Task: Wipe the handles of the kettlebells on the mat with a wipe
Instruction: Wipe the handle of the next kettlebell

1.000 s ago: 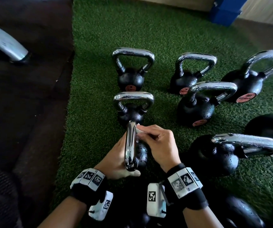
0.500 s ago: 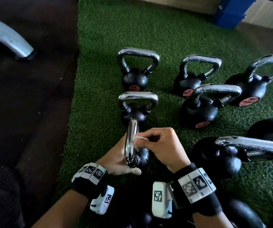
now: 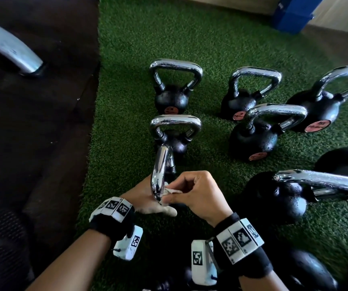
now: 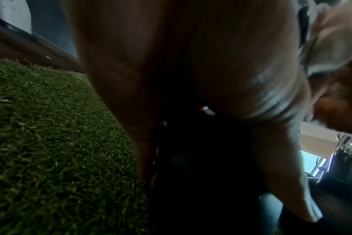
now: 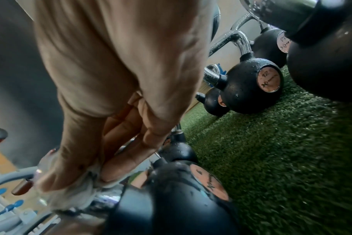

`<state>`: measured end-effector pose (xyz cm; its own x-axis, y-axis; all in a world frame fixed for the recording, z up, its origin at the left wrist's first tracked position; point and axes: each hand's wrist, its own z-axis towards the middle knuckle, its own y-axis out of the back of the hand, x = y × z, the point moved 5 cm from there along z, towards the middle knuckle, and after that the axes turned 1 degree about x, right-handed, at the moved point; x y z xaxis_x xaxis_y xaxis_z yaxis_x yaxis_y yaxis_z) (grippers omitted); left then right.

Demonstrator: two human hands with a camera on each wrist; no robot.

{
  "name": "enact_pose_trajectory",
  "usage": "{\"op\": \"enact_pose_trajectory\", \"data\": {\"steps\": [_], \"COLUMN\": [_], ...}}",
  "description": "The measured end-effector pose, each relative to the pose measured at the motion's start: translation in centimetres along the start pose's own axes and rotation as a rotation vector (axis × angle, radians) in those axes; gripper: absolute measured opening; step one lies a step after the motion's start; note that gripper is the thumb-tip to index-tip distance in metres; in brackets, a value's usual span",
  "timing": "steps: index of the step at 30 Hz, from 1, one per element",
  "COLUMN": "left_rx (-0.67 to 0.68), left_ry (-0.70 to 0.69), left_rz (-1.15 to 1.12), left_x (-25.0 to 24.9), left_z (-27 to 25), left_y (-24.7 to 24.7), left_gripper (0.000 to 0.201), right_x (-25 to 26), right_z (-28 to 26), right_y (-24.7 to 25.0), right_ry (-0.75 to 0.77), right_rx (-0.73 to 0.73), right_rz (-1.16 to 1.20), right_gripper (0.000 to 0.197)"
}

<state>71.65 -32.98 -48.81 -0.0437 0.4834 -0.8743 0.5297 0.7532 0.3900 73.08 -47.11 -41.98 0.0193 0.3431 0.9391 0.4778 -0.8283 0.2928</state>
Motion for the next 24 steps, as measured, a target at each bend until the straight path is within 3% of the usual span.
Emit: {"op": "enact_pose_trajectory", "data": {"steps": [3, 8, 12, 16, 24], "left_rx": [0.013, 0.115, 0.026, 0.003, -0.023], "left_ry": [0.001, -0.009, -0.037, -0.021, -0.022], "left_rz": [-0.015, -0.079, 0.065, 0.014, -0.051], "left_x": [0.1, 0.5, 0.5, 0.2, 0.0], "left_z": [-0.2, 0.3, 0.2, 0.2, -0.3], "left_y": [0.1, -0.3, 0.5, 0.4, 0.5], "left_gripper": [0.024, 0.068, 0.060, 0.059, 0.058], "right_x": [-0.9, -0.6, -0.5, 0.8, 2.2], "right_z": [0.0, 0.6, 1.3, 1.3, 2.7], "right_y": [0.2, 0.5, 0.7, 0.0, -1.0], "right_ry": [-0.060, -0.037, 0.007, 0.161, 0.180], "right_rx": [0.010, 0.091, 0.079, 0.101, 0.369], "right_rz": [-0.113, -0.076, -0.303, -0.484, -0.608], "right_gripper": [0.026, 0.034, 0.032, 0.027, 0.021]}}
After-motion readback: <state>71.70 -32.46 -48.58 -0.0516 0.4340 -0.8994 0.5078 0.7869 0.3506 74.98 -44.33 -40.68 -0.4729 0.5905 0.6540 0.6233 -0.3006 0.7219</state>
